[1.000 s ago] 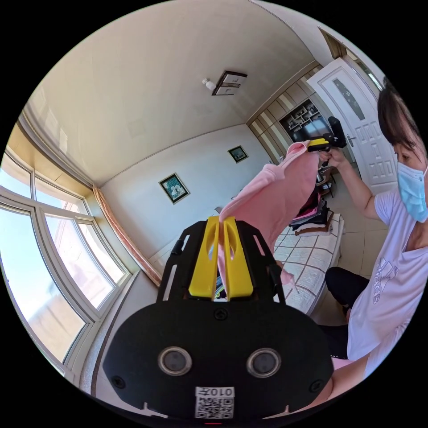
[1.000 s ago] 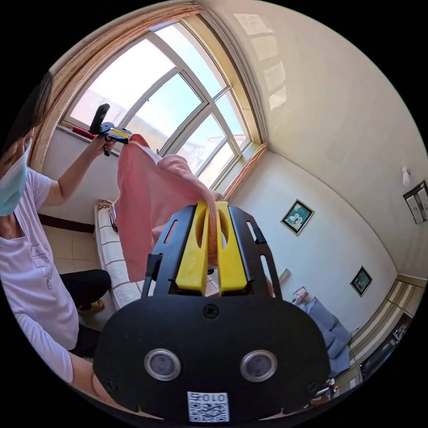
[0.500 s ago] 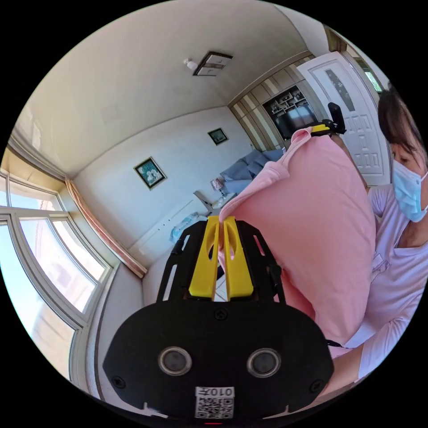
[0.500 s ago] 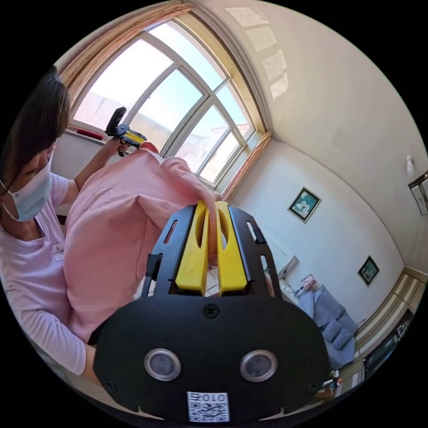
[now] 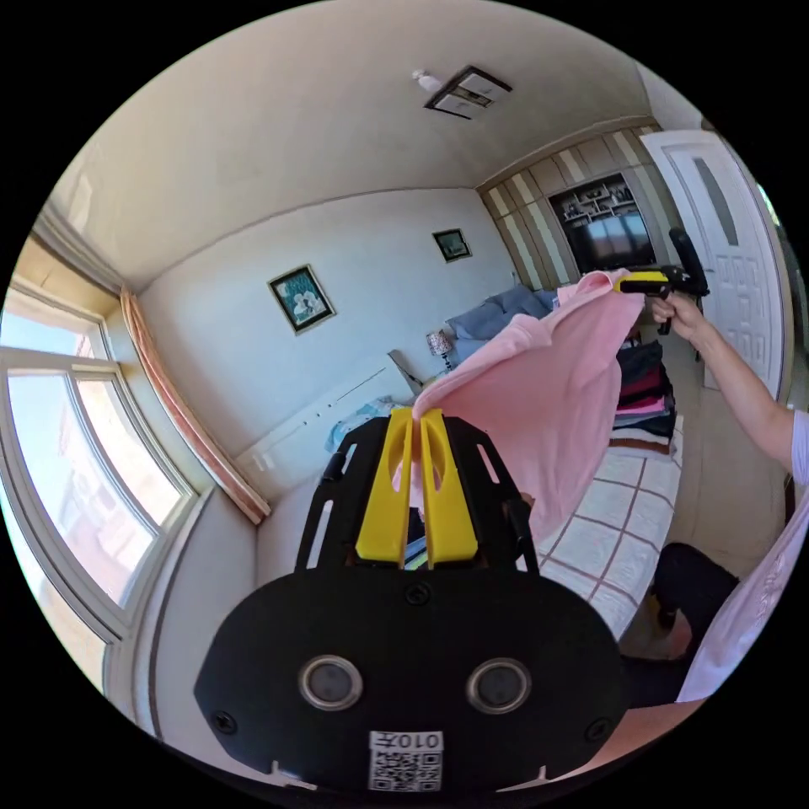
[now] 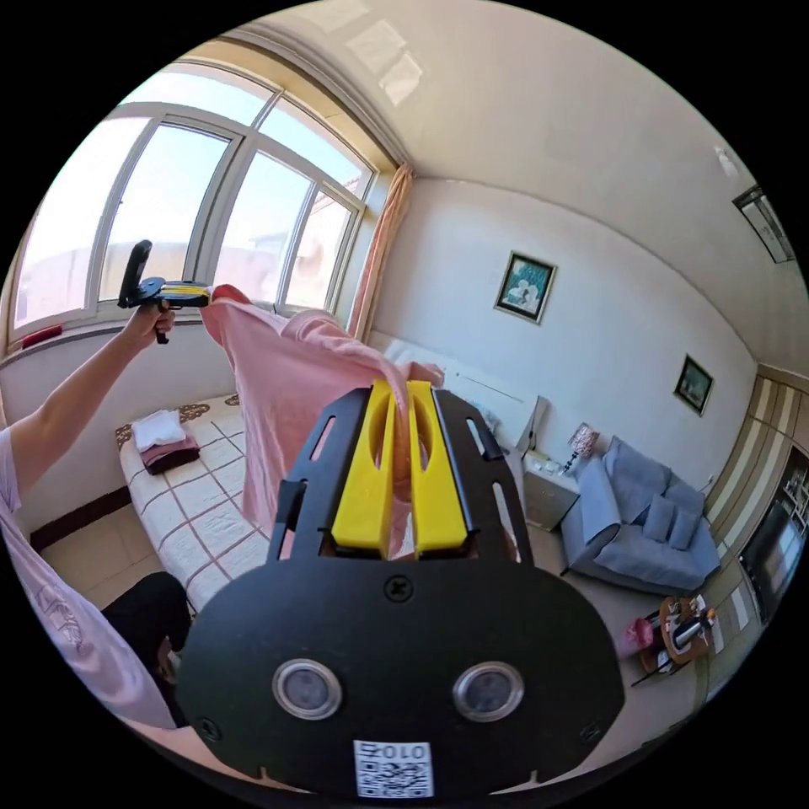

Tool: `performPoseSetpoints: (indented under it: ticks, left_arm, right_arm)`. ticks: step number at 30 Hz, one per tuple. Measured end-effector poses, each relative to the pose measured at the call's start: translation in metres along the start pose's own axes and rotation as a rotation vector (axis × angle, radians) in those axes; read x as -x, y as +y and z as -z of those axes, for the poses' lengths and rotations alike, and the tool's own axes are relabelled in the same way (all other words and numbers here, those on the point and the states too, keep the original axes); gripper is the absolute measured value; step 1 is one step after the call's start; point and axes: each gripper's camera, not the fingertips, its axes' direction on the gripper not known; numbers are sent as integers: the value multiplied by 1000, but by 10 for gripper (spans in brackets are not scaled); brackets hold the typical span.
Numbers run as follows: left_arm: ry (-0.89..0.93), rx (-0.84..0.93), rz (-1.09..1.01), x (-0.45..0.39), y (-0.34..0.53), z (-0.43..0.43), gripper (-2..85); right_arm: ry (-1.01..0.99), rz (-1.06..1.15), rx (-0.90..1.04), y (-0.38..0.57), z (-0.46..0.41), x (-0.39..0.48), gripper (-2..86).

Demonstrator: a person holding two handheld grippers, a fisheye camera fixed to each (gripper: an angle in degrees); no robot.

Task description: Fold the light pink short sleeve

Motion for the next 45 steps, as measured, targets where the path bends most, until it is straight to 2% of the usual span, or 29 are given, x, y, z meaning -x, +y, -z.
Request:
performPoseSetpoints:
  ticks: [3,7,10,17,21,29,36,38,40,45]
  left_arm:
    - [-31,35,-144,-21,14,-1,-3]
    - [47,68,-229,-63,96,-30,-3]
    - [99,160,-277,-116,178,-68,-3]
    - [258,493,-302,-250,374,-161,-2]
    - [325,582,-324,-279,415,-173,-2]
    - [339,547,-311,-249,431,-154,-1]
    - [352,576,-306,-218,443,-153,12]
    - [424,672,-249,-196,456,-162,26]
    - [439,658,-191,-173,460,-153,36]
    - [362,559,6,-97,452,-121,54]
  right_arm:
    - [-18,32,5,16,-2,-1,43]
    - [-43,88,68,75,-35,5,42]
    - [-120,70,148,146,-75,8,42]
    - [-293,-100,526,335,-170,43,41]
    - [-284,-110,633,378,-172,59,40]
    - [-316,-163,566,366,-138,12,38]
    - [-287,-116,637,341,-123,-8,47]
    - [-309,-101,720,343,-125,-11,60]
    - [-331,-83,770,344,-118,-15,67]
    - [-232,-176,617,315,-66,-40,98]
